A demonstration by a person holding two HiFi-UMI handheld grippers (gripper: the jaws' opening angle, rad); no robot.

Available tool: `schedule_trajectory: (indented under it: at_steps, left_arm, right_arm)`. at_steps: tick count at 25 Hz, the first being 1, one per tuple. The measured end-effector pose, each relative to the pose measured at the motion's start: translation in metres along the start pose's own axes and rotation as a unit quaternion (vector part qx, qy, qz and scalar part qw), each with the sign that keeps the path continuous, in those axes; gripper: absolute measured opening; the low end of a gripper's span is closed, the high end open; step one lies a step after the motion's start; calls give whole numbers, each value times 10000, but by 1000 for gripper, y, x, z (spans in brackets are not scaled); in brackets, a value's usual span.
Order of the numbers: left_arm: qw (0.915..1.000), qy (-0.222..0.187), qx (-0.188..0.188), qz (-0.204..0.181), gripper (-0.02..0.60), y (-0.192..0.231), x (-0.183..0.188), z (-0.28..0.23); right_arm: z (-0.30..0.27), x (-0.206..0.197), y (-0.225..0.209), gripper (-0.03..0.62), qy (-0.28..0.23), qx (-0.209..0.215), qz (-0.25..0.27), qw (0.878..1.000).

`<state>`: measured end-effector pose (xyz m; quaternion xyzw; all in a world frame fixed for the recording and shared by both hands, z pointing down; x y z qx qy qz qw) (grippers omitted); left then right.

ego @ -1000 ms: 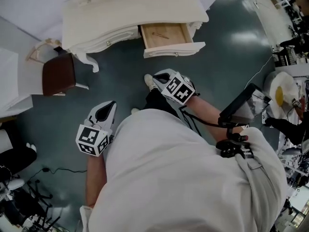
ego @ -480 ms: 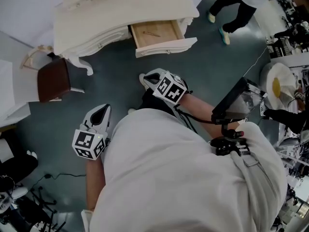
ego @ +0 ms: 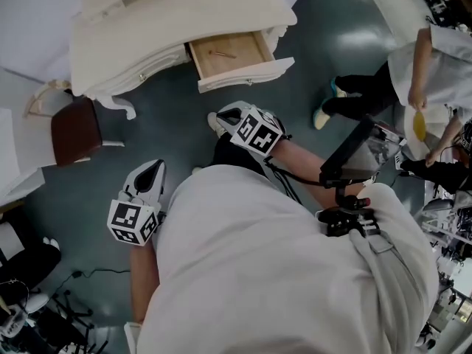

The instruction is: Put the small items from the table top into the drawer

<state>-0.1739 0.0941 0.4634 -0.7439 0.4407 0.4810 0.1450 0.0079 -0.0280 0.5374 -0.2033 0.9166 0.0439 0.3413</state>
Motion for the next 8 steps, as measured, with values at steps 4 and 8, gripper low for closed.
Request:
schedule_trajectory:
  at_steps: [4, 8]
  left_arm:
    - [10000, -23, -39, -54, 2, 3, 6, -2]
    - [9999, -15, -14, -106, 2, 6, 9, -3]
  right_arm:
    - [2, 4, -9, 0, -30, -104, 5, 9999]
    - [1, 7, -17, 0, -66, -168, 39, 9998]
Point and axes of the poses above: the fingertips, and each gripper's own axes: z backward along the fingers, y to its left, x out of its top, the point moved 4 cm from there along z, backward along the fingers, and after that the axes turned 6 degrees about -z, right-handed, at the moved point
